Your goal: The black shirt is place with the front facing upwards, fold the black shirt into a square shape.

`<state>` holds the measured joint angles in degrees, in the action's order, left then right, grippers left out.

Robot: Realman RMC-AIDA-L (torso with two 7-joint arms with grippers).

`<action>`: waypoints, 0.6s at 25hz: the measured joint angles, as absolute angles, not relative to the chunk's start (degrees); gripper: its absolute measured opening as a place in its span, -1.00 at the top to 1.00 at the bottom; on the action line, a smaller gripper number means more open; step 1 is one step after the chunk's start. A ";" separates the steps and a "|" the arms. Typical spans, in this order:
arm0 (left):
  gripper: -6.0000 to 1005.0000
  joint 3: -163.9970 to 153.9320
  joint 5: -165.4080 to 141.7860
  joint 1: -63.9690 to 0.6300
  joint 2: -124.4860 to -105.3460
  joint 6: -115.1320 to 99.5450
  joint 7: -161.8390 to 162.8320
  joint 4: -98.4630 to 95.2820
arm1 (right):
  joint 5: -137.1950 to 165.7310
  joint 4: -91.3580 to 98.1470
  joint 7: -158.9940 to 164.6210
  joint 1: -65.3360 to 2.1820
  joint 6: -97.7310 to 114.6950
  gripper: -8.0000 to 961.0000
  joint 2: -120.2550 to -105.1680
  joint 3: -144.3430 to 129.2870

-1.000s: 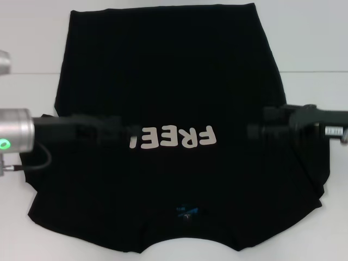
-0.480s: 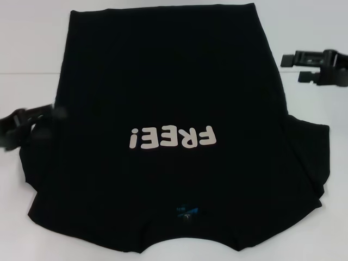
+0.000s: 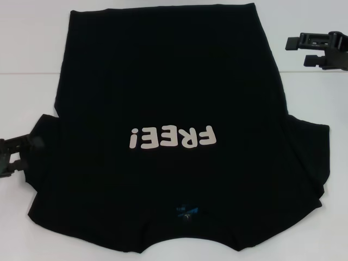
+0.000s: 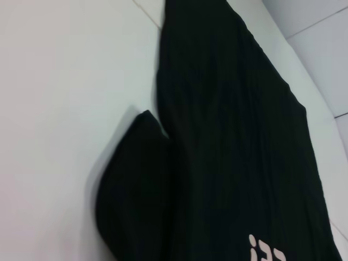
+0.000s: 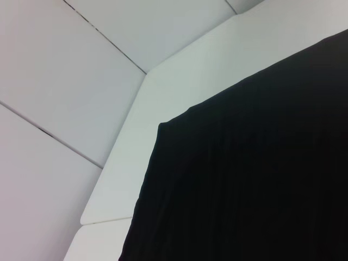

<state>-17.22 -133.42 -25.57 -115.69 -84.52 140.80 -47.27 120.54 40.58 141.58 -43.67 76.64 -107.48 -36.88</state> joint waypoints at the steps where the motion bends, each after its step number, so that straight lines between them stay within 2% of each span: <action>1: -0.67 -17.18 -133.52 -25.50 -115.72 -84.45 140.79 -47.34 | 120.54 40.48 141.54 -43.55 76.66 -0.96 -107.47 -36.89; 9: -0.54 -16.87 -134.78 -25.07 -115.76 -83.14 139.99 -47.37 | 120.51 40.23 141.38 -42.65 77.22 -0.96 -107.41 -36.76; 15: -0.06 -16.73 -137.00 -24.96 -115.86 -81.12 139.99 -47.18 | 120.50 40.15 141.33 -42.47 77.25 -0.96 -107.40 -36.88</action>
<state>-16.73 -137.00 -24.96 -115.86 -81.12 139.99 -47.18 120.50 40.15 141.33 -42.47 77.25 -107.40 -36.88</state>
